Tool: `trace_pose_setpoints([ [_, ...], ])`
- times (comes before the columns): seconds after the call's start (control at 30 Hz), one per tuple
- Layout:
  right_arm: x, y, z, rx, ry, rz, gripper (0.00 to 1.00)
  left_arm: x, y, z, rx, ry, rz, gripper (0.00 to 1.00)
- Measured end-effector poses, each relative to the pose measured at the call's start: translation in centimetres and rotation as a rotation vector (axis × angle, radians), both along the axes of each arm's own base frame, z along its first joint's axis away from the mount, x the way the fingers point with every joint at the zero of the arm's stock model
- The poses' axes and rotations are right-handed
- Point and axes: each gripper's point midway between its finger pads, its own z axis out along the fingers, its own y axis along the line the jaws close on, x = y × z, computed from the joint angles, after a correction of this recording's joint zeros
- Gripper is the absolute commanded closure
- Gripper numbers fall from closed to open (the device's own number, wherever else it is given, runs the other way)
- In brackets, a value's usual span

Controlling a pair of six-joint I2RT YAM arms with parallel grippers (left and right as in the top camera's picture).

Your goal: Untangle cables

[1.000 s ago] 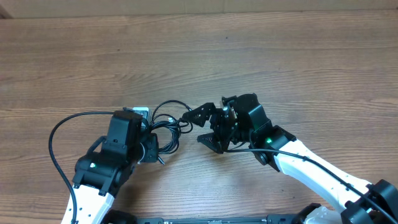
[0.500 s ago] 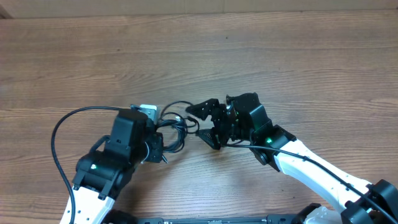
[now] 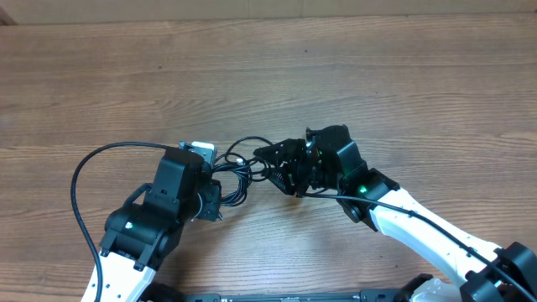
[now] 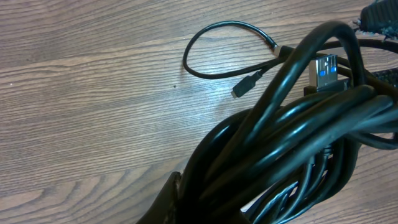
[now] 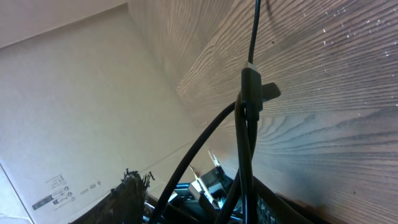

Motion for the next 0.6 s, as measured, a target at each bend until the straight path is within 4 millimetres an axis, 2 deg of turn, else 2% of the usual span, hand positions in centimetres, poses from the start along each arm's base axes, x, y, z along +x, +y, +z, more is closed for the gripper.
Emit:
trace_pose_setpoints([
  [0.37,-0.60,0.30,0.20,0.018,0.013,0.035,0.56,0.28,-0.05,0.22,-0.001,-0.015,0.000,0.95],
  [0.5,-0.94,0.45,0.31,0.031,0.032,0.048,0.62,0.46,-0.13,0.38,-0.005,-0.024,-0.001,0.96],
  [0.6,-1.00,0.48,0.33,0.034,0.037,0.049,0.71,0.47,-0.13,0.40,-0.005,-0.024,-0.001,0.96],
])
